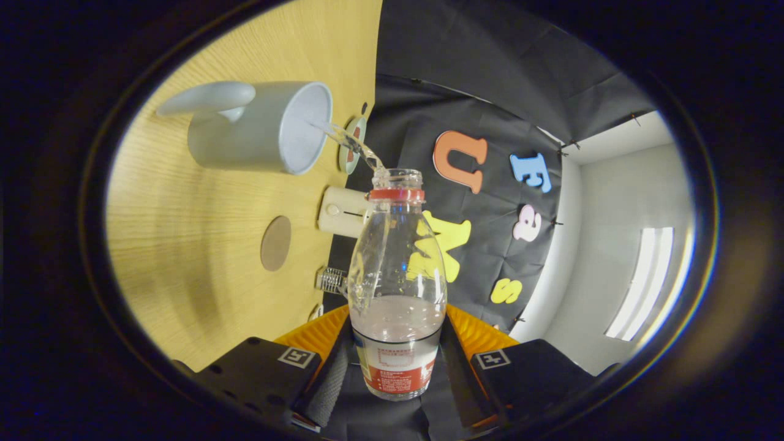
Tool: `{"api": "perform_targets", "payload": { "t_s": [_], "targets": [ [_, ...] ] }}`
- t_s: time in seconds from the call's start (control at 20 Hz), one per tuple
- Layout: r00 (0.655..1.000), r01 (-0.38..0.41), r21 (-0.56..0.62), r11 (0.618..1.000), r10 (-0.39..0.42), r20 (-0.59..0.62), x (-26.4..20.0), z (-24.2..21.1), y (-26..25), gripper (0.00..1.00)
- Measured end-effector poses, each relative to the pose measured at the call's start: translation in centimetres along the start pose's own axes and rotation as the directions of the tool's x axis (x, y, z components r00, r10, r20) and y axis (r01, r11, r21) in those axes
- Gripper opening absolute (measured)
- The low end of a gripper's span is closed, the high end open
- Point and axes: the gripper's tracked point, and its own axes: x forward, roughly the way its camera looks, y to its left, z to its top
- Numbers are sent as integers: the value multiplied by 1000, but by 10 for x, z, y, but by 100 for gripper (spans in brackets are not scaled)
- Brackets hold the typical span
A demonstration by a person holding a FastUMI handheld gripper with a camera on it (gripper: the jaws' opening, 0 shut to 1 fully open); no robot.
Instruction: Take the bottle from table, then pour the juice into the cup, finally place the bottle on the coaster
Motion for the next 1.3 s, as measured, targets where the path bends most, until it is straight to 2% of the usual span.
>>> {"api": "perform_targets", "payload": {
  "t_s": [1.3],
  "targets": [
    [999,31,-59,998,-30,13,-8,-1,-26,80]
  ]
}}
